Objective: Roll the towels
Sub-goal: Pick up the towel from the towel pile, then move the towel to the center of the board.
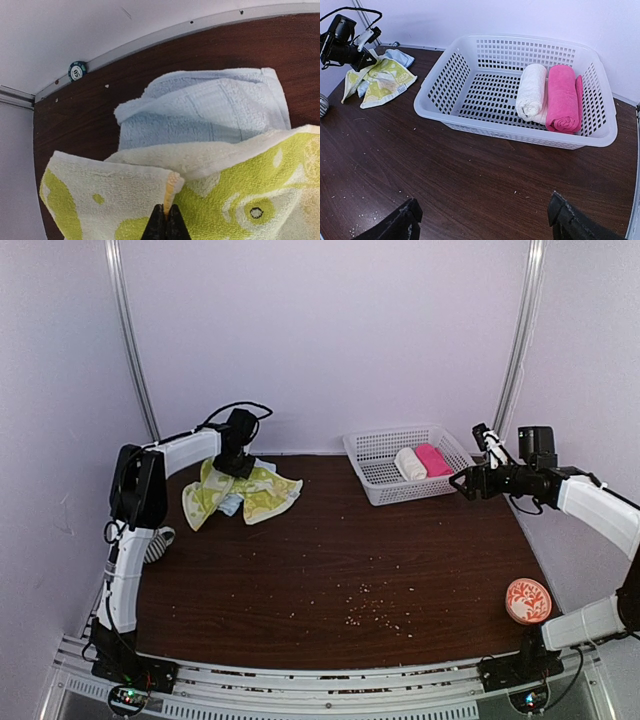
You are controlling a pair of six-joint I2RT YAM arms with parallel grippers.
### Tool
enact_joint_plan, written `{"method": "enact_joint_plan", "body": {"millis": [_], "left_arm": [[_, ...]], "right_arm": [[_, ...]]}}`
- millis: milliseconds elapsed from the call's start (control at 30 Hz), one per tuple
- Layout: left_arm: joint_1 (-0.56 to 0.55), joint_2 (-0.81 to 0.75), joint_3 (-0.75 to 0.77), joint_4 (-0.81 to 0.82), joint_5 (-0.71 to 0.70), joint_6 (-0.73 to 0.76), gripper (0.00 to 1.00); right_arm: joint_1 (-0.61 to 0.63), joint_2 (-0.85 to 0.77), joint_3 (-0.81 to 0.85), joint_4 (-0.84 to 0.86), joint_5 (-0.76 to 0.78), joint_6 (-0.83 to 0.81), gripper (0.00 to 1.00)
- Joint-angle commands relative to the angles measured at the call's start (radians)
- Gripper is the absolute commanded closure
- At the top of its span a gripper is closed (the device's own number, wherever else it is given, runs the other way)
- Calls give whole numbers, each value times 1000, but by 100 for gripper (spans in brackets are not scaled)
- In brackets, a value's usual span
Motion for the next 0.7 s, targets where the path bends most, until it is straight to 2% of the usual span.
{"method": "enact_joint_plan", "body": {"millis": [0,133,267,333,433,533,667], "left_arm": [[2,-77,49,2,20,-12,100],[-34,-239,38,15,85,26,100],[-88,-423,-26,21,340,83,100],[-130,-527,-89,32,419,91,100],[-213,-693,-212,80,610,118,100],[-293,-847,-347,171,826,111,100],[-357,-1004,-508,312,1015,45,100]], "right_arm": [[4,-19,-13,10,11,1,10],[4,-13,6,-4,3,-28,11],[4,15,96,-59,13,-77,13],[3,31,147,-94,12,-92,13],[4,47,200,-125,-4,-97,13],[4,50,227,-143,-36,-93,13],[2,49,244,-150,-71,-89,13]]}}
